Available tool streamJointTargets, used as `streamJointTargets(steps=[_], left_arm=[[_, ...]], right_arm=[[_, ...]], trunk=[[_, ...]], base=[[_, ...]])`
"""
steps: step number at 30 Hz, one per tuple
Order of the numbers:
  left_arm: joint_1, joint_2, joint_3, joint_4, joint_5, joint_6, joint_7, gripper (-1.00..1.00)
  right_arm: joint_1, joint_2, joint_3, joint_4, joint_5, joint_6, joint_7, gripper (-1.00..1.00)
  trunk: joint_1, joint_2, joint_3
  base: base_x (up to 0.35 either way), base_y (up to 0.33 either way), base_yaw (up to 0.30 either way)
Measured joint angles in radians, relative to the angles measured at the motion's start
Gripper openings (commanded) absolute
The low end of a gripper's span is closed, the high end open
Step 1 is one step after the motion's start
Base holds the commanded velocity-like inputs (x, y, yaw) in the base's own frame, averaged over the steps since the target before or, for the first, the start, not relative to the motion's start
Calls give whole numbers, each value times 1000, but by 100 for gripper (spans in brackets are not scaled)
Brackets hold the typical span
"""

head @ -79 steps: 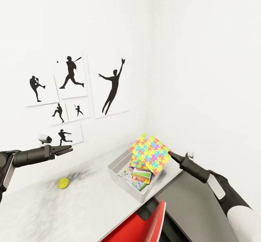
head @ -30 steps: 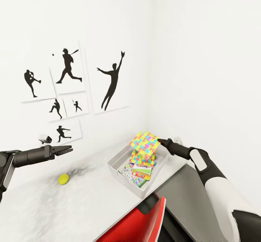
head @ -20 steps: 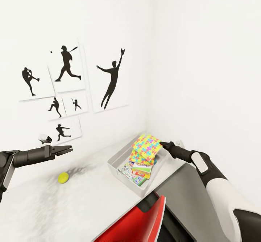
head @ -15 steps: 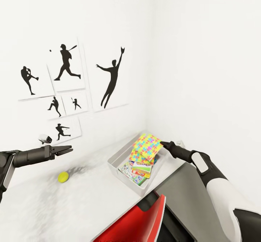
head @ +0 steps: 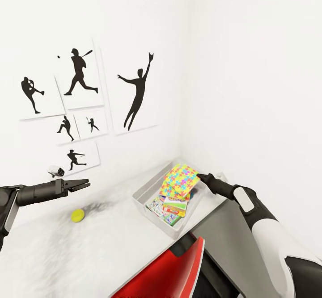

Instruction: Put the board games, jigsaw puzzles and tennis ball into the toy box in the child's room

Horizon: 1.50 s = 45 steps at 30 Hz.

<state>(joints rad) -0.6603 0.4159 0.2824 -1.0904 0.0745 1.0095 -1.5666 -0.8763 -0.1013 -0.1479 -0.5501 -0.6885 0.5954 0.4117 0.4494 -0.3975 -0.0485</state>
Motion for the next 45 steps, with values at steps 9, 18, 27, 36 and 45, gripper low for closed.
streamJointTargets(steps=[9,18,27,36,45], left_arm=[[0,0,0,0,0,0,0,100],[0,-1,0,0,0,0,0,100],[0,0,0,0,0,0,0,100],[0,0,0,0,0,0,0,100],[0,0,0,0,0,0,0,100]], right_arm=[[-10,3,-1,0,-1,0,-21,-100],[-24,22,2,-5,-2,1,-22,-100],[-49,35,2,-3,9,-3,-25,-100],[-51,36,2,-2,11,-3,-36,-100],[-51,35,4,-3,13,-4,-36,-100]], trunk=[[0,0,-15],[0,0,-29],[0,0,-44],[0,0,-59],[0,0,-74]], base=[[0,0,0],[0,0,0],[0,0,0],[0,0,0],[0,0,0]])
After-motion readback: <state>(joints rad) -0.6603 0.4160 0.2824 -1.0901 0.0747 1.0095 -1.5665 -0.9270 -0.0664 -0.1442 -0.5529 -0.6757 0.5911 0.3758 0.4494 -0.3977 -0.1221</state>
